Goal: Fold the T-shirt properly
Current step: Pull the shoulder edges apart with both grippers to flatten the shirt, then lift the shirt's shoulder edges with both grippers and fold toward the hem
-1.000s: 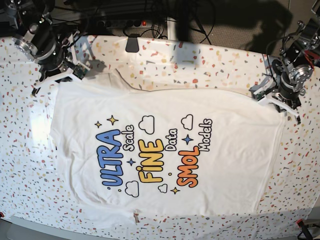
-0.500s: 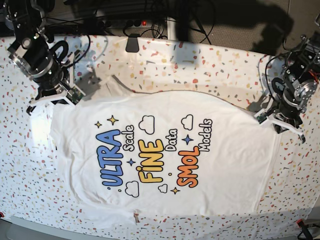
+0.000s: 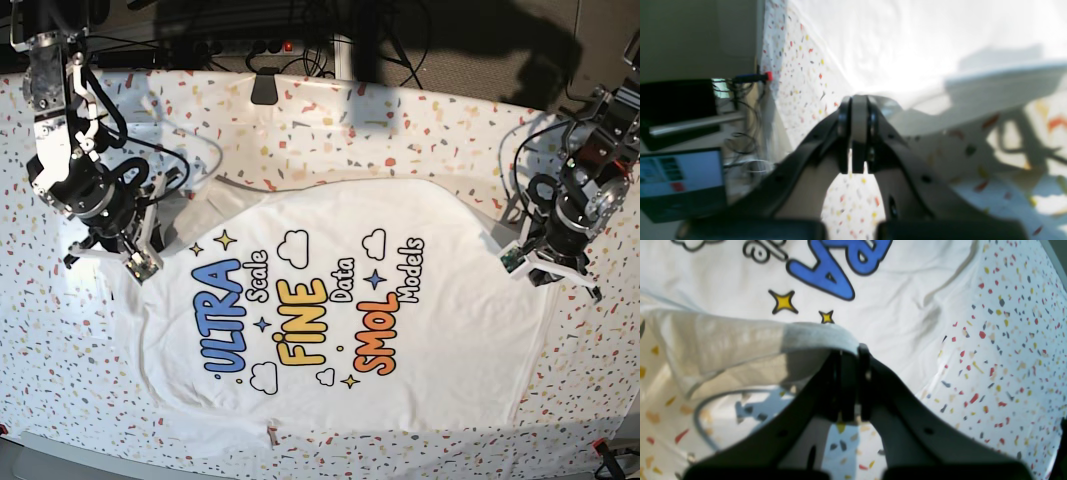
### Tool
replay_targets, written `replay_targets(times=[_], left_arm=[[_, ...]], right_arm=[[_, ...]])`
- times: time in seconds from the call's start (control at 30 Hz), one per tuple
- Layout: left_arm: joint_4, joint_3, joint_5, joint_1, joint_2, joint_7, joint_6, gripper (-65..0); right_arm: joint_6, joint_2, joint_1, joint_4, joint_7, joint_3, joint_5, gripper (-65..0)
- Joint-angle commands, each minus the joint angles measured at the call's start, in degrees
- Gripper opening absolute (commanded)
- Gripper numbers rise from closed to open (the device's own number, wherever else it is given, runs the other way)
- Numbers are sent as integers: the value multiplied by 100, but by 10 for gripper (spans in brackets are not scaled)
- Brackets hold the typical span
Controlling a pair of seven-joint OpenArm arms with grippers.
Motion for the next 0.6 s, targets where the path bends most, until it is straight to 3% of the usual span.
replay_targets(times=[0.0, 0.27, 0.37, 0.57], left_arm=[[-31, -63, 26, -192, -24, -59, 127, -650], [-1412, -63, -13, -918, 511, -101, 238, -650], [-1598, -66, -289, -1080, 702, -98, 597, -650], [-1615, -68, -273, -1257, 1008, -240, 662, -650]], right_arm=[[-42, 50, 173, 55, 96, 7, 44, -650], [-42, -149, 868, -420, 66, -343, 20, -650], [-44, -142, 1285, -920, 44, -632, -24, -650], [-46, -146, 2179, -1878, 39, -1049, -17, -650]])
